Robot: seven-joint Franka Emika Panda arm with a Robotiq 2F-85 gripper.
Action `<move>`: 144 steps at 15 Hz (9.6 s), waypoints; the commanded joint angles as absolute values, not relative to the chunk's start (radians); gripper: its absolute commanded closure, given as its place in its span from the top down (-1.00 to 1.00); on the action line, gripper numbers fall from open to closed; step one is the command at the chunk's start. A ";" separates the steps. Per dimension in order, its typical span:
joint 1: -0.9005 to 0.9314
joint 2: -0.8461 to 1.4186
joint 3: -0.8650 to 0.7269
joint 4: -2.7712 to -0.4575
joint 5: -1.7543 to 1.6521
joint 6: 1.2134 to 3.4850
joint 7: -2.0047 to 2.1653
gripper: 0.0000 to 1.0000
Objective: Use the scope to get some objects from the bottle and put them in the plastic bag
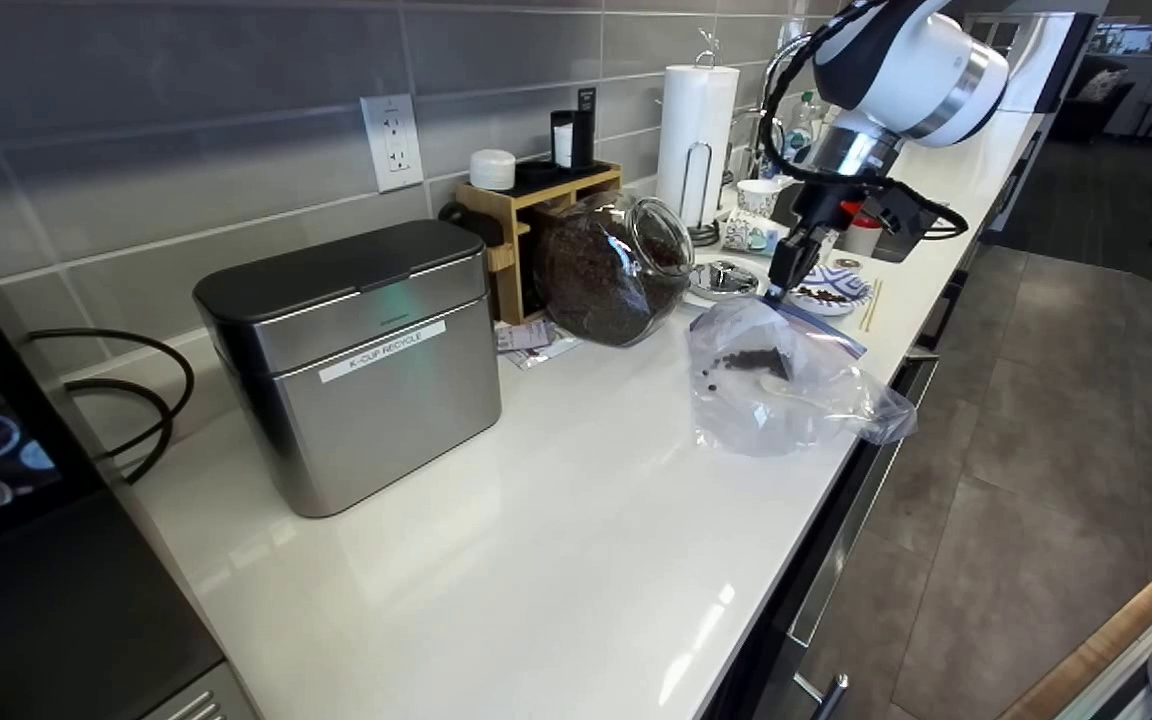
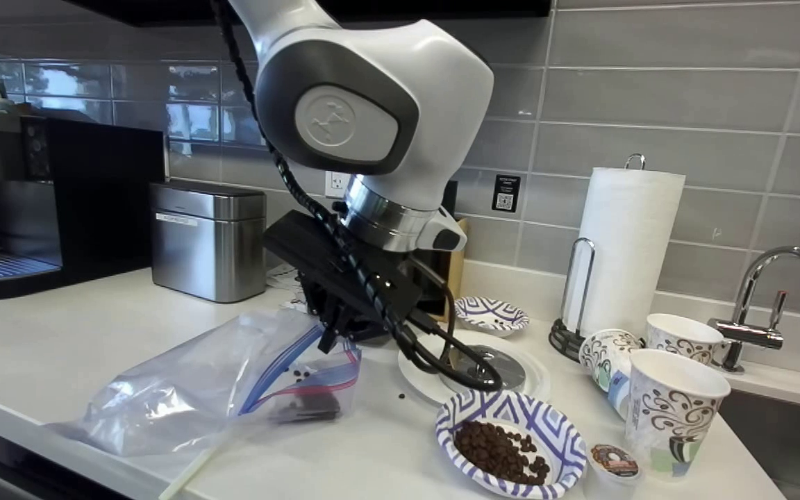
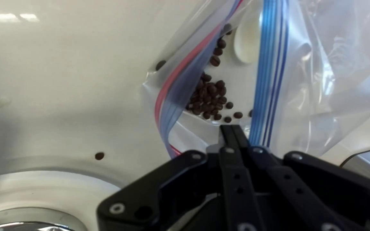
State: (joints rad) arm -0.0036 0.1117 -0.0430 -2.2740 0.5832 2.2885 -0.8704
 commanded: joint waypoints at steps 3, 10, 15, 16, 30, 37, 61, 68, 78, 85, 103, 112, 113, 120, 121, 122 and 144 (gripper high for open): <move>-0.037 0.172 -0.017 -2.212 0.537 2.222 -0.855 -0.02; -0.047 0.199 0.001 -2.184 0.500 2.213 -0.850 0.98; -0.047 0.215 0.015 -2.170 0.471 2.196 -0.848 1.00; -0.047 0.217 0.018 -2.168 0.466 2.193 -0.849 1.00; -0.079 0.173 0.011 -2.159 0.432 2.197 -0.816 1.00; -0.089 0.140 0.005 -2.132 0.428 2.153 -0.743 1.00; -0.129 0.521 0.058 -1.611 0.658 1.641 -0.511 1.00; -0.127 0.590 0.081 -1.534 0.675 1.641 -0.469 0.07; -0.122 0.651 0.085 -1.462 0.648 1.565 -0.406 -0.01; -0.120 0.672 0.087 -1.421 0.638 1.486 -0.371 0.37; -0.098 0.642 0.074 -1.395 0.534 1.434 -0.344 -0.98; -0.049 0.651 0.090 -1.308 0.335 1.428 -0.368 -0.98; -0.041 0.660 0.095 -1.290 0.316 1.420 -0.373 -0.98; 0.001 0.733 0.124 -1.175 0.225 1.343 -0.393 -0.98; 0.000 0.742 0.128 -1.164 0.229 1.334 -0.396 -0.98; -0.004 0.749 0.132 -1.157 0.237 1.332 -0.402 -0.98; -0.046 0.852 0.176 -1.036 0.357 1.203 -0.418 -0.98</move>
